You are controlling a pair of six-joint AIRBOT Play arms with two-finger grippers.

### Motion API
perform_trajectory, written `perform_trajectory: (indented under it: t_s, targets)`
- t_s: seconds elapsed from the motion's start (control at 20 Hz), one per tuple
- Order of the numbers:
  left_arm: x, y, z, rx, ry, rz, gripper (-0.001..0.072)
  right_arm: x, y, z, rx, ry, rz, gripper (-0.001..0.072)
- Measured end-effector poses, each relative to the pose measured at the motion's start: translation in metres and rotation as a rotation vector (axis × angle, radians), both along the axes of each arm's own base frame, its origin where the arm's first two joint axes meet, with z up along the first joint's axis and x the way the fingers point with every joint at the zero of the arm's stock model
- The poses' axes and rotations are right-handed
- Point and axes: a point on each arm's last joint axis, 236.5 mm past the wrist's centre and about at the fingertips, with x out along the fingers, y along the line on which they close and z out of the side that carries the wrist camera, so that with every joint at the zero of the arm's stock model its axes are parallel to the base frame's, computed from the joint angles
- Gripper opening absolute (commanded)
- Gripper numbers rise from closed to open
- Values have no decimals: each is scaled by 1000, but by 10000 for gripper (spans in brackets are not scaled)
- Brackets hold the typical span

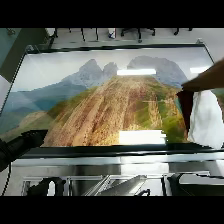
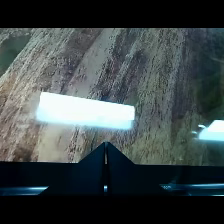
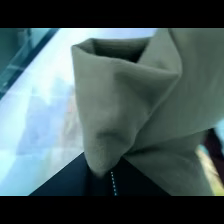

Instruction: Fold the shirts.

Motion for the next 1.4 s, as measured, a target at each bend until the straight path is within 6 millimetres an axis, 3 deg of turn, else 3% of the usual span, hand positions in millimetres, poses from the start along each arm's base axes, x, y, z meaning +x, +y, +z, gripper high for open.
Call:
perform_trajectory:
  t_s: [0.15,0.3,0.35,0.4,0.45,0.5,0.7,0.75,0.8,0.85,0.9,1.05,1.15,1.3,1.4]
  targets:
    - [2,0,2,-2,-11,2,12,-51,-30,-37,-11,222,-65,20]
    - [3,0,3,-6,-18,4,12,-104,-44,-71,-19,462,-135,26]
    - [4,-1,4,-8,-21,4,12,-119,-45,-78,-21,521,-159,127]
    - [4,-1,4,-9,-21,3,12,-131,-46,-85,-24,570,-177,444]
    - [4,-1,4,-10,-21,3,12,-144,-46,-92,-20,625,-191,704]
    - [4,-1,4,-11,-21,3,12,-154,-45,-99,-16,665,-204,712]
    - [2,-2,3,-14,-14,0,12,-182,-43,-120,-8,785,-230,707]
    - [2,-2,3,-15,-13,0,12,-185,-43,-122,-9,801,-236,678]
    - [2,-2,3,-15,-12,-1,12,-186,-41,-124,-9,810,-235,435]
    - [2,-2,3,-14,-12,-1,12,-186,-38,-124,-11,815,-227,82]
    - [2,-2,3,-14,-12,-1,12,-184,-35,-125,-12,817,-218,20]
    - [3,-2,4,-16,-17,0,12,-154,-8,-122,-16,748,-124,21]
    - [5,-2,5,-18,-23,4,12,-123,23,-114,-38,660,-23,19]
    - [9,-7,-1,-53,17,-11,12,-85,92,-102,-116,522,174,18]
    - [10,-12,-12,-77,75,-37,12,-78,151,-103,-169,442,310,19]
